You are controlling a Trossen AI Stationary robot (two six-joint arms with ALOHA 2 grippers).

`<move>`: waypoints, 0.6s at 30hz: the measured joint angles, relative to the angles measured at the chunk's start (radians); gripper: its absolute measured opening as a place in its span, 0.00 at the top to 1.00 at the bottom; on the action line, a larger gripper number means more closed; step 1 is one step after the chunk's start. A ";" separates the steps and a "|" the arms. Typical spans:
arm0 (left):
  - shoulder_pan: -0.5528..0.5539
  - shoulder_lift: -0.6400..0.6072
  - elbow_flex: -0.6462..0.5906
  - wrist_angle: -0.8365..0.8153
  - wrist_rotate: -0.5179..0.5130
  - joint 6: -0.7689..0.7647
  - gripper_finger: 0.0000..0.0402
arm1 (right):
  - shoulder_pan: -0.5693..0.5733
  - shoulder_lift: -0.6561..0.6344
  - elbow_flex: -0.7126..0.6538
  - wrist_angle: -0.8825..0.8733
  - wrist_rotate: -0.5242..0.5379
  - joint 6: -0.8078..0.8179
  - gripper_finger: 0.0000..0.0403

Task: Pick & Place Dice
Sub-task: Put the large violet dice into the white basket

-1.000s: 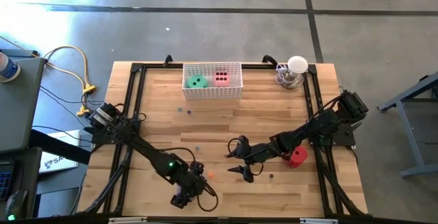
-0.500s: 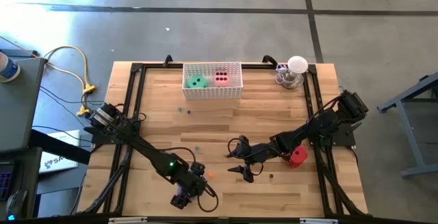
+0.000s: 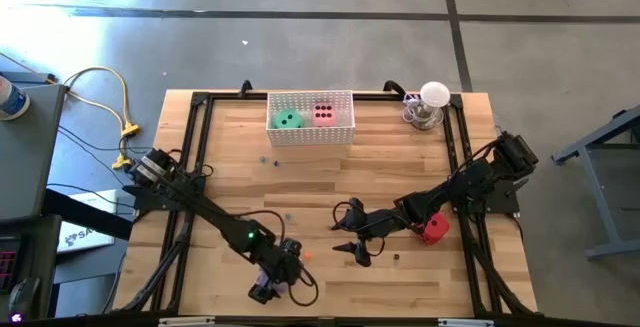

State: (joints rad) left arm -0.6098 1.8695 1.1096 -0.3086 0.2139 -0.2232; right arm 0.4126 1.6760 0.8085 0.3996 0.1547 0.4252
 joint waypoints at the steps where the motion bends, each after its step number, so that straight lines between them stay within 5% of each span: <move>1: 0.000 -0.002 0.000 -0.005 0.004 0.008 0.07 | 0.000 0.000 0.000 0.000 0.000 0.000 0.34; 18: 0.053 -0.102 -0.004 -0.087 0.063 0.104 0.07 | 0.000 0.000 0.000 -0.001 0.003 -0.002 0.34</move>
State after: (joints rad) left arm -0.5568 1.7673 1.1053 -0.3951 0.2773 -0.1193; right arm 0.4126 1.6760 0.8085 0.3985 0.1577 0.4232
